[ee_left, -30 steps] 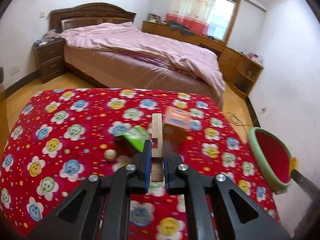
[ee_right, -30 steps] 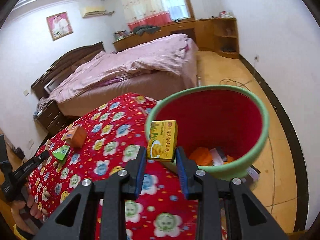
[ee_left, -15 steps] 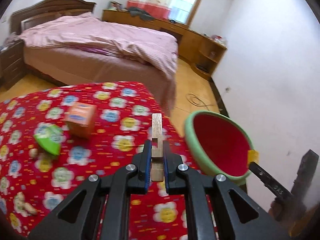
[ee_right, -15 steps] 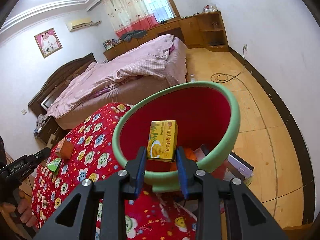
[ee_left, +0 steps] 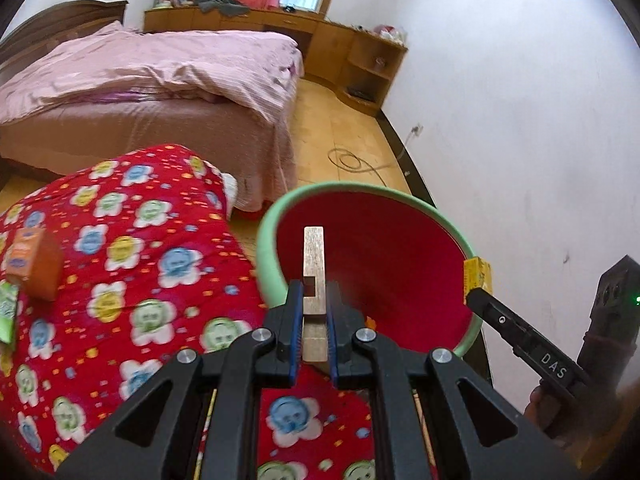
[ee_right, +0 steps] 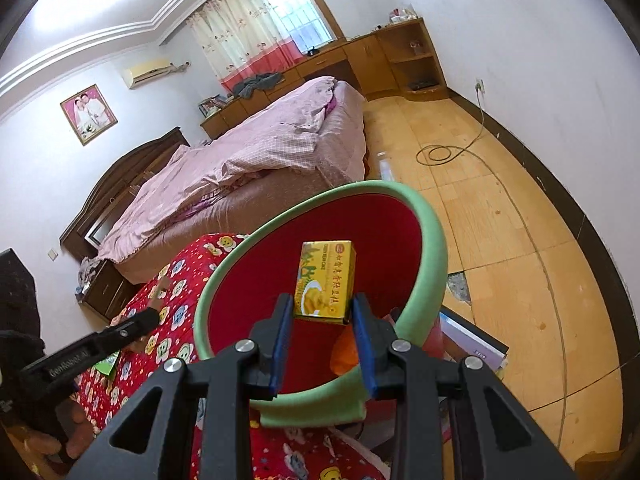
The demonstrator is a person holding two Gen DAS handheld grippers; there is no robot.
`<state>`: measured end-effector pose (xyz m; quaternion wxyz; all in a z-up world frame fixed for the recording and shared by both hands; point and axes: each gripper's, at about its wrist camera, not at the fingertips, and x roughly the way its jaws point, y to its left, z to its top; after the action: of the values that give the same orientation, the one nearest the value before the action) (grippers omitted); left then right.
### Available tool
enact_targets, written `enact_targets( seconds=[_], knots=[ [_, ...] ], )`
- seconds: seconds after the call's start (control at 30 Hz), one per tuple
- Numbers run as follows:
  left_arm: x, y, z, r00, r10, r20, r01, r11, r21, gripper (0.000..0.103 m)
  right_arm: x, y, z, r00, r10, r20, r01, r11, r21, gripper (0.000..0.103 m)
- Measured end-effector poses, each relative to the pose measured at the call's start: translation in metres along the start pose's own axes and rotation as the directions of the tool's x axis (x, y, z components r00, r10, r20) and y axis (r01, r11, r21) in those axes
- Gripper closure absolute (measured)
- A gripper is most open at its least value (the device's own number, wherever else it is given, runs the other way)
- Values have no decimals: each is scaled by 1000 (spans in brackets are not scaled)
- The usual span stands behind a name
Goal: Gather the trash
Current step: 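Release the yellow box into the bucket while the left tool drops the wooden stick in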
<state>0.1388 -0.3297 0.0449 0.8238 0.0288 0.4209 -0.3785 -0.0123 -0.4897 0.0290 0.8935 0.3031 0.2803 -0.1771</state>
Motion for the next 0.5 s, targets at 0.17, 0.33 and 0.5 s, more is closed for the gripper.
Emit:
enact_targets(
  seconds=[0.17, 0.33, 0.5],
  knots=[
    [22, -8, 1, 999, -5, -32, 6, 1000, 25, 93, 5, -7, 0, 1000, 7, -5, -7, 1000, 16, 70],
    [36, -9, 1, 997, -32, -70, 34, 999, 20, 93, 10, -12, 1, 1000, -12, -7, 12, 1000, 21, 69],
    [34, -10, 1, 998, -20, -56, 21, 999, 25, 78, 13, -14, -1, 1000, -8, -15, 8, 1000, 24, 67]
  ],
)
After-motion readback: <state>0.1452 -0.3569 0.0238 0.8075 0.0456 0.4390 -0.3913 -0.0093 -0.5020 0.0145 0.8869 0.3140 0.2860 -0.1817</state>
